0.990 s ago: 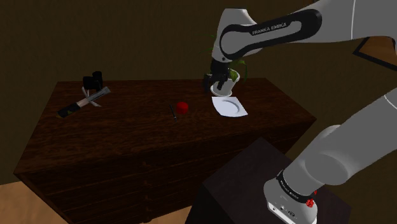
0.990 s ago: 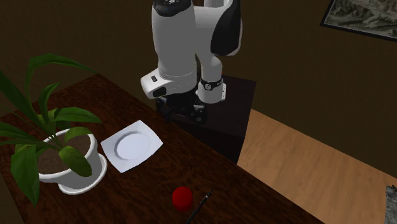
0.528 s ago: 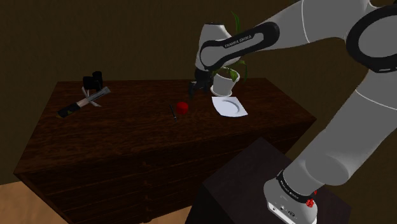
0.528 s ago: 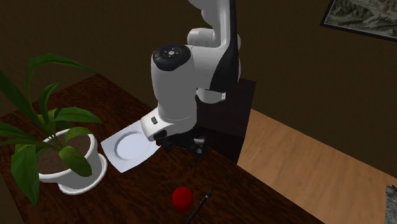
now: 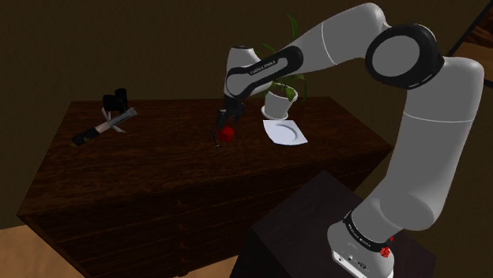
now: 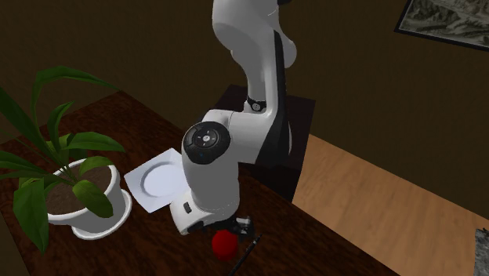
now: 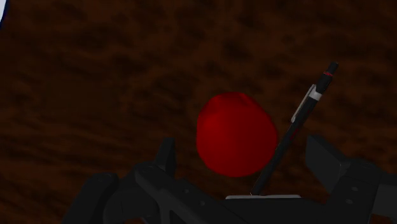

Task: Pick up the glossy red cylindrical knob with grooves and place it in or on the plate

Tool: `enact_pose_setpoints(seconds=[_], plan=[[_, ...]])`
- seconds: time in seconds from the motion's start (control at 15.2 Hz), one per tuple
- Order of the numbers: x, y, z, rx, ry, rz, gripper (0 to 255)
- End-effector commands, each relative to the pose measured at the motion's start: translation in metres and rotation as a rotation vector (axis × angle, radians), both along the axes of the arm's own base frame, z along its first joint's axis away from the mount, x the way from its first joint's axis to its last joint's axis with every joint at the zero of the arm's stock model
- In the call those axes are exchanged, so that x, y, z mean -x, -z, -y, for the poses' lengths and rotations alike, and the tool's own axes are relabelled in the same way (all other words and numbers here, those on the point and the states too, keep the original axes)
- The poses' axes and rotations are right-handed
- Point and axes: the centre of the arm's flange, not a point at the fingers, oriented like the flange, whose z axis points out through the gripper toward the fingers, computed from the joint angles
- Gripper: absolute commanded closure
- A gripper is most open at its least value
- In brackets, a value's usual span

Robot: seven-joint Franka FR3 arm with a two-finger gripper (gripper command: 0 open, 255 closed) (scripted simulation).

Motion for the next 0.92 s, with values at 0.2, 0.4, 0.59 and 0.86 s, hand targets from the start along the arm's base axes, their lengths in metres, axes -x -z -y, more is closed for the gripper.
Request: enact_pose_setpoints(seconds=[0.2, 0.4, 0.59, 0.86], plan=[[-0.011, 0.026, -0.003, -0.001, -0.006, 0.001, 0], [-0.011, 0.042, -0.004, -0.001, -0.006, 0.001, 0], [-0.011, 0.051, -0.004, -0.001, -0.006, 0.001, 0], [-0.011, 0.051, -0.004, -0.001, -0.006, 0.001, 0]])
